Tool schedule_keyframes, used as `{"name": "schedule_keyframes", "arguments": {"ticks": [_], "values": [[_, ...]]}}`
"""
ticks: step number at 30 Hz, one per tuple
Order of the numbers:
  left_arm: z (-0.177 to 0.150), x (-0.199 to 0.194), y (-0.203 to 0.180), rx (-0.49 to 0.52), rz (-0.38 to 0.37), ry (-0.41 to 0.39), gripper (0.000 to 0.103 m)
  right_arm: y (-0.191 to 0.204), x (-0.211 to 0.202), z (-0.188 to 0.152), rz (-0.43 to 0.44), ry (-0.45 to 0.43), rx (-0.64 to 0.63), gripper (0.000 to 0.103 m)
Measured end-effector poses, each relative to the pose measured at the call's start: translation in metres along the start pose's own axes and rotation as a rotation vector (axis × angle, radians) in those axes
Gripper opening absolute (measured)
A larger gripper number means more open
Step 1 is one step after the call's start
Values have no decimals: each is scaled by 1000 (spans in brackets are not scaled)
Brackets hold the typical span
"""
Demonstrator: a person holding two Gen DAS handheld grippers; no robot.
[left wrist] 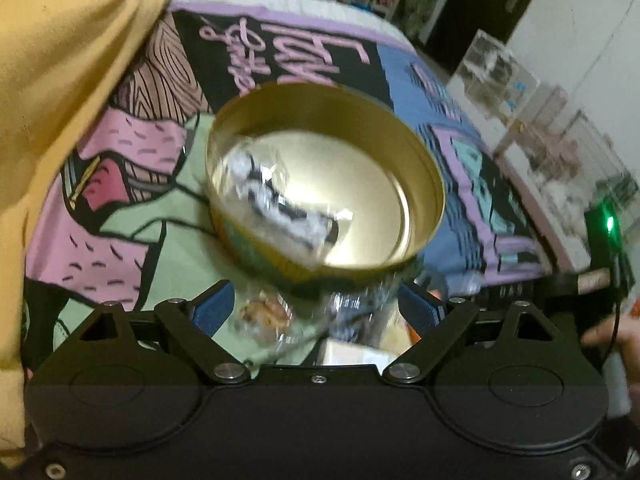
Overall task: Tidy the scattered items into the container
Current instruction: 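Grasp the clear box of white floss picks with the right tool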
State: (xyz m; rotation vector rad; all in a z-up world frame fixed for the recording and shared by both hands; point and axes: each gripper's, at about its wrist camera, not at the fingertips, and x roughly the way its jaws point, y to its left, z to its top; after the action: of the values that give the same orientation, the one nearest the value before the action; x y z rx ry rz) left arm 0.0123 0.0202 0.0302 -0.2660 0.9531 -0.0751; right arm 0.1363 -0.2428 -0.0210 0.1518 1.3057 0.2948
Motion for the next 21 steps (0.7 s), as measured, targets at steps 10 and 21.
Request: {"name": "schedule_keyframes", "arguments": {"ticks": [10,21], "values": [[-27,26,0,34,5,172,87,-4,-3,2,-9,-32,-7,32],[-44,45,-8,95,21,265,87,4,-42,-3,11,-190,-148,31]]}}
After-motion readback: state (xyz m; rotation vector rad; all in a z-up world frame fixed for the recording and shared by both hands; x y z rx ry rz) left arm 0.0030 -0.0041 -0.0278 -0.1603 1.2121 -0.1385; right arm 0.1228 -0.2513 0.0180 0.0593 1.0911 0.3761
